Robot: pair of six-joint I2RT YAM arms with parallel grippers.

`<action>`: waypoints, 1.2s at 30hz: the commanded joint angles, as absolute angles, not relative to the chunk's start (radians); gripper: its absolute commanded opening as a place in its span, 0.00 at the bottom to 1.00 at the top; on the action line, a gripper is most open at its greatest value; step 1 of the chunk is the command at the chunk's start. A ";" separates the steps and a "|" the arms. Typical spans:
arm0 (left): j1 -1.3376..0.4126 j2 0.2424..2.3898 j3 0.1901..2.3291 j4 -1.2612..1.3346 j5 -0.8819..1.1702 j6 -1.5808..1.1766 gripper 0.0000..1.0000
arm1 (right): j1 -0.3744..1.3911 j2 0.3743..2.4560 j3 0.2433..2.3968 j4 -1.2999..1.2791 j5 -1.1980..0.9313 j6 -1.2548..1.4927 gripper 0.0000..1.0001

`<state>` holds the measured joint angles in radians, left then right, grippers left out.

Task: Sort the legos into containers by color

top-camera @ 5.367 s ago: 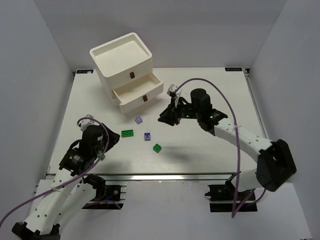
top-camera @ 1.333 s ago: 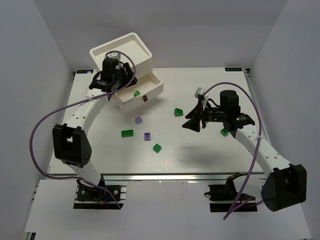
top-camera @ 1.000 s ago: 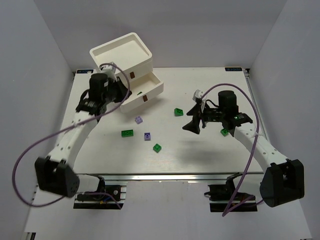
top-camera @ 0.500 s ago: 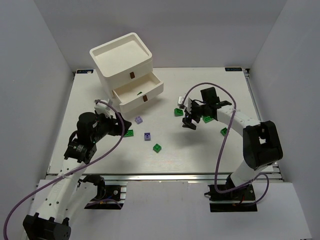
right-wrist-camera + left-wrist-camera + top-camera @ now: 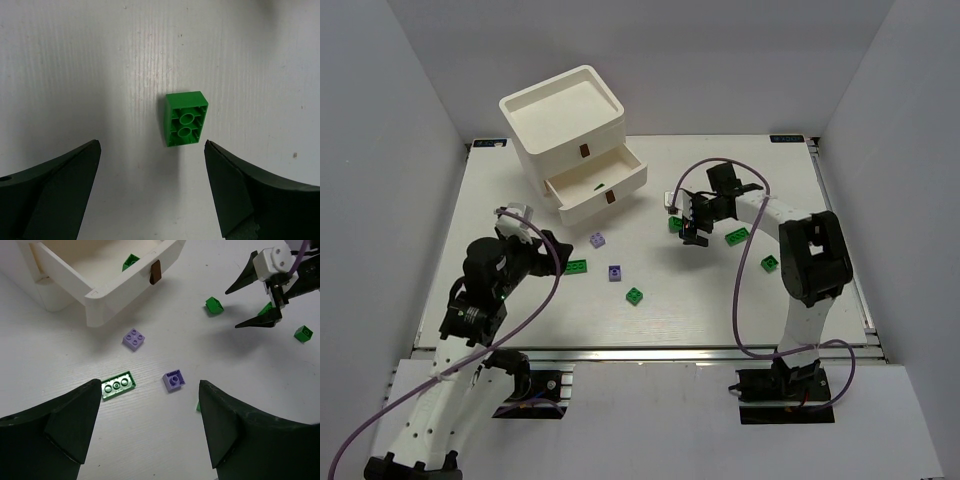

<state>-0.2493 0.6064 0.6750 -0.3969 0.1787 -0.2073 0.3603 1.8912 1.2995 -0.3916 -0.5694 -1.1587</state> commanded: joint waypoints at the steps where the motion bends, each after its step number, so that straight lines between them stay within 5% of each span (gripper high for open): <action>1: -0.253 0.569 0.675 -0.405 0.141 -0.204 0.88 | 0.360 1.945 1.383 -0.400 -0.552 -1.187 0.89; 14: -0.244 0.503 0.658 -0.422 0.160 -0.212 0.90 | 0.364 2.138 1.594 -0.454 -0.551 -1.132 0.88; 21: -0.244 0.509 0.657 -0.422 0.161 -0.212 0.90 | 0.360 2.171 1.623 -0.509 -0.583 -1.163 0.75; 24: -0.244 0.512 0.657 -0.422 0.160 -0.213 0.90 | 0.360 2.178 1.638 -0.538 -0.610 -1.180 0.63; 31: -0.244 0.514 0.655 -0.425 0.153 -0.213 0.90 | 0.360 2.111 1.623 -0.630 -0.676 -1.223 0.16; 36: -0.244 0.514 0.653 -0.422 0.158 -0.213 0.91 | 0.379 1.956 1.572 -0.686 -0.747 -1.158 0.04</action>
